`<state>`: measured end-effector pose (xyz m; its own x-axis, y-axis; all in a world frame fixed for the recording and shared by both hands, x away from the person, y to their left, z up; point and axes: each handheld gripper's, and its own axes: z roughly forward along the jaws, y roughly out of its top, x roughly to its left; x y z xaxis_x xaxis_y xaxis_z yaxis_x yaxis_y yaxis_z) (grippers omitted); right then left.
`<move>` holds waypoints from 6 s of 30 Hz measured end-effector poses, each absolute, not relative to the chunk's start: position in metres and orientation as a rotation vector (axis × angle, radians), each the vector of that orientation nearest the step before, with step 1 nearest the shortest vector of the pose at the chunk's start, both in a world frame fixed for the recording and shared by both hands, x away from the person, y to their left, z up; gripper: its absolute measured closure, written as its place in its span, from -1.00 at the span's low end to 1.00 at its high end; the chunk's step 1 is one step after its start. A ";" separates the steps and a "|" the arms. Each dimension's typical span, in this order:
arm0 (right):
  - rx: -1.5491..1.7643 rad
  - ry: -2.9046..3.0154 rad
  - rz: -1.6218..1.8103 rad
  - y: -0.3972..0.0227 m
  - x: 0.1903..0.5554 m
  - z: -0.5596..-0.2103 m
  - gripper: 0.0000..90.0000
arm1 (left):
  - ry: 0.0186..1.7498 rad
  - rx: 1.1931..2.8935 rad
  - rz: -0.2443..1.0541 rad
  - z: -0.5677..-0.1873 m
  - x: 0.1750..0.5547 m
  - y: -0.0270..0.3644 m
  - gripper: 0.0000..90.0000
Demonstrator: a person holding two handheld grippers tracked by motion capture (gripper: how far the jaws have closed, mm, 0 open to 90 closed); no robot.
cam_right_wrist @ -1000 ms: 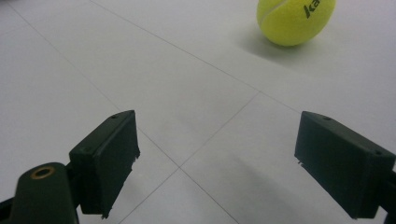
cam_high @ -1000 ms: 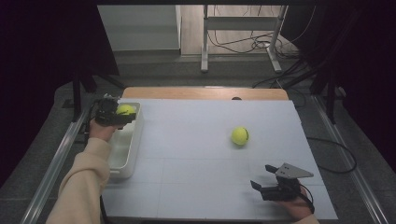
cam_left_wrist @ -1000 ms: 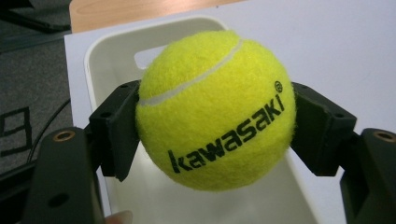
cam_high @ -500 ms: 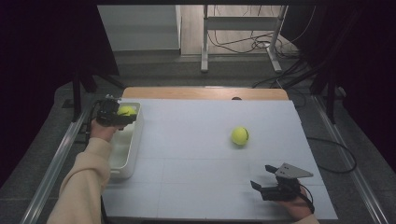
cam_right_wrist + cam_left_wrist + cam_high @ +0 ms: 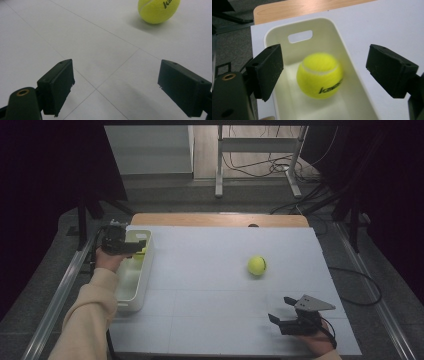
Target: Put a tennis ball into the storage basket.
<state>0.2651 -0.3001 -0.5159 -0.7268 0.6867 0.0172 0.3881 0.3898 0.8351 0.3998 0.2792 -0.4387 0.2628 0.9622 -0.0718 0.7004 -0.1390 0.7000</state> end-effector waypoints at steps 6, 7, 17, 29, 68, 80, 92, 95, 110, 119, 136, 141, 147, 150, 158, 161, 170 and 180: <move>0.936 2.321 1.261 -0.300 0.265 -0.516 -0.69 | 1.455 1.886 0.524 -0.434 0.392 0.278 -0.68; 0.937 2.321 1.261 -0.300 0.265 -0.516 -0.69 | 1.442 1.880 0.520 -0.433 0.390 0.277 -0.68; 0.937 2.321 1.253 -0.300 0.265 -0.516 -0.69 | 1.364 1.843 0.470 -0.428 0.375 0.274 -0.68; 0.941 2.314 1.254 -0.300 0.265 -0.515 -0.69 | 1.264 1.815 0.457 -0.422 0.347 0.267 -0.67; 0.983 2.289 1.286 -0.304 0.266 -0.516 -0.70 | 1.035 1.767 0.356 -0.425 0.297 0.221 -0.66; 0.987 2.264 1.292 -0.306 0.267 -0.515 -0.69 | 0.988 1.802 0.323 -0.432 0.300 0.196 -0.66; 0.965 2.269 1.285 -0.304 0.269 -0.514 -0.69 | 0.946 1.848 0.300 -0.435 0.306 0.167 -0.67; 0.961 2.272 1.282 -0.303 0.270 -0.514 -0.68 | 0.940 1.852 0.293 -0.437 0.307 0.162 -0.67; 0.960 2.272 1.281 -0.300 0.276 -0.515 -0.68 | 0.919 1.877 0.258 -0.444 0.317 0.140 -0.67; 0.965 2.275 1.285 -0.300 0.279 -0.516 -0.68 | 0.902 1.902 0.258 -0.449 0.326 0.126 -0.66; 0.940 2.295 1.327 -0.299 0.282 -0.515 -0.67 | 0.884 1.933 0.252 -0.456 0.339 0.091 -0.66; 0.929 2.299 1.327 -0.298 0.282 -0.514 -0.66 | 0.869 1.952 0.250 -0.454 0.341 0.081 -0.66; 0.933 2.292 1.329 -0.298 0.281 -0.514 -0.66 | 0.856 1.959 0.246 -0.454 0.347 0.070 -0.66; 0.934 2.289 1.326 -0.299 0.282 -0.514 -0.66 | 0.852 1.967 0.243 -0.455 0.350 0.067 -0.66; 0.944 2.285 1.322 -0.299 0.280 -0.514 -0.66 | 0.839 1.982 0.226 -0.460 0.358 0.056 -0.66; 0.946 2.285 1.319 -0.299 0.280 -0.514 -0.66 | 0.837 1.987 0.222 -0.460 0.360 0.052 -0.66; 0.944 2.281 1.319 -0.299 0.281 -0.514 -0.66 | 0.819 2.011 0.214 -0.460 0.365 0.040 -0.66; 0.949 2.282 1.309 -0.300 0.280 -0.514 -0.66 | 0.811 2.035 0.190 -0.467 0.371 0.026 -0.66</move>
